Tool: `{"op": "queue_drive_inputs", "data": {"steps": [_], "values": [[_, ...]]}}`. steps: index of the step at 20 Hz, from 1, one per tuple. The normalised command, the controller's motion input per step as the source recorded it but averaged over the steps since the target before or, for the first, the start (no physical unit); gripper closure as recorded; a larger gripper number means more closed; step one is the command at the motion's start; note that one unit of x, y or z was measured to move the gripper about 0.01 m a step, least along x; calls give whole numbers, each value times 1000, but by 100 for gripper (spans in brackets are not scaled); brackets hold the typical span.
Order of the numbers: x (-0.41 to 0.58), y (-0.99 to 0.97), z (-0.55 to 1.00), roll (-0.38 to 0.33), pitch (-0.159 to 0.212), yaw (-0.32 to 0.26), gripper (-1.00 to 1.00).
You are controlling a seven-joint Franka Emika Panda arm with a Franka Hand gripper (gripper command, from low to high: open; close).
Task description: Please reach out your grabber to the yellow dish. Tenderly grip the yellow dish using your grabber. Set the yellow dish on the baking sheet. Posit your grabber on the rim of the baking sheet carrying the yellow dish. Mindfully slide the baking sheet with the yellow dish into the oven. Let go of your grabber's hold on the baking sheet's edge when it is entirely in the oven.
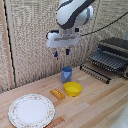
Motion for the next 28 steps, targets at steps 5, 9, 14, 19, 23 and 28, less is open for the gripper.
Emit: {"op": "queue_drive_inputs", "data": {"steps": [5,9,14,19,23,28], "values": [[-252,-276,-221,3,0,-10,-100],[-326,-281,-216,0,8,-9,-100],[-277,-264,-247,0,16,-4,-100],[-206,-343,-345,0,38,-1,-100],[-147,-331,-404,0,36,0,-100],[-65,-246,-446,-13,6,0,-100]]}}
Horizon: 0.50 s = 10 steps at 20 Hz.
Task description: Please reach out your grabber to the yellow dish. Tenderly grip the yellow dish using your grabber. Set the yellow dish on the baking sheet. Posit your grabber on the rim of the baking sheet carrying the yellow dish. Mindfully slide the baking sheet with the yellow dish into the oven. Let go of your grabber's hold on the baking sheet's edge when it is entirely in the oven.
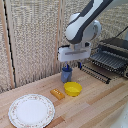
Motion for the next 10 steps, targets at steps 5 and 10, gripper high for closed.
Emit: {"op": "queue_drive_inputs", "data": {"steps": [5,10], "values": [[-121,-202,-508,-64,10,2,-100],[-119,-252,-510,-90,10,51,-100]]}}
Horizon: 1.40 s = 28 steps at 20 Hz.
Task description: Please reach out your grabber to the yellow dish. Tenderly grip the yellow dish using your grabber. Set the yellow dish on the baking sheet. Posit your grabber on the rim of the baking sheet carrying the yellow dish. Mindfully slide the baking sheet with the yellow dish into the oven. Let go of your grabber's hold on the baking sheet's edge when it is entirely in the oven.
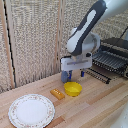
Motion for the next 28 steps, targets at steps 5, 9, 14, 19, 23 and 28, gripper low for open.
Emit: {"op": "queue_drive_inputs", "data": {"steps": [5,9,14,19,23,28], "values": [[-45,-187,-440,-107,4,98,-100],[-31,-82,-356,-97,3,83,-100],[0,5,-196,-23,-1,42,100],[0,92,-19,-25,0,2,100],[0,96,0,-3,-9,0,100],[0,57,50,0,-12,-28,100]]}}
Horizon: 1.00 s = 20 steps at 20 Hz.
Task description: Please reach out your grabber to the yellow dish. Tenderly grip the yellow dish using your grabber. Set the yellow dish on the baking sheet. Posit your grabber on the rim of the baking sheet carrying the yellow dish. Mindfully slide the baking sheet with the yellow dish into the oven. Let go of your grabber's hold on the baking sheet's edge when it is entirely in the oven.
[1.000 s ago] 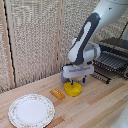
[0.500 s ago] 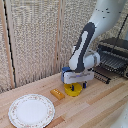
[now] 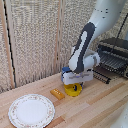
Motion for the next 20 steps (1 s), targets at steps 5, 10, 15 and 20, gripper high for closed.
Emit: {"op": "queue_drive_inputs", "data": {"steps": [5,10,15,20], "values": [[78,-3,561,15,35,-97,100],[167,-6,863,11,31,-89,100],[352,12,835,0,-8,-44,100],[558,0,742,0,-4,-76,100]]}}
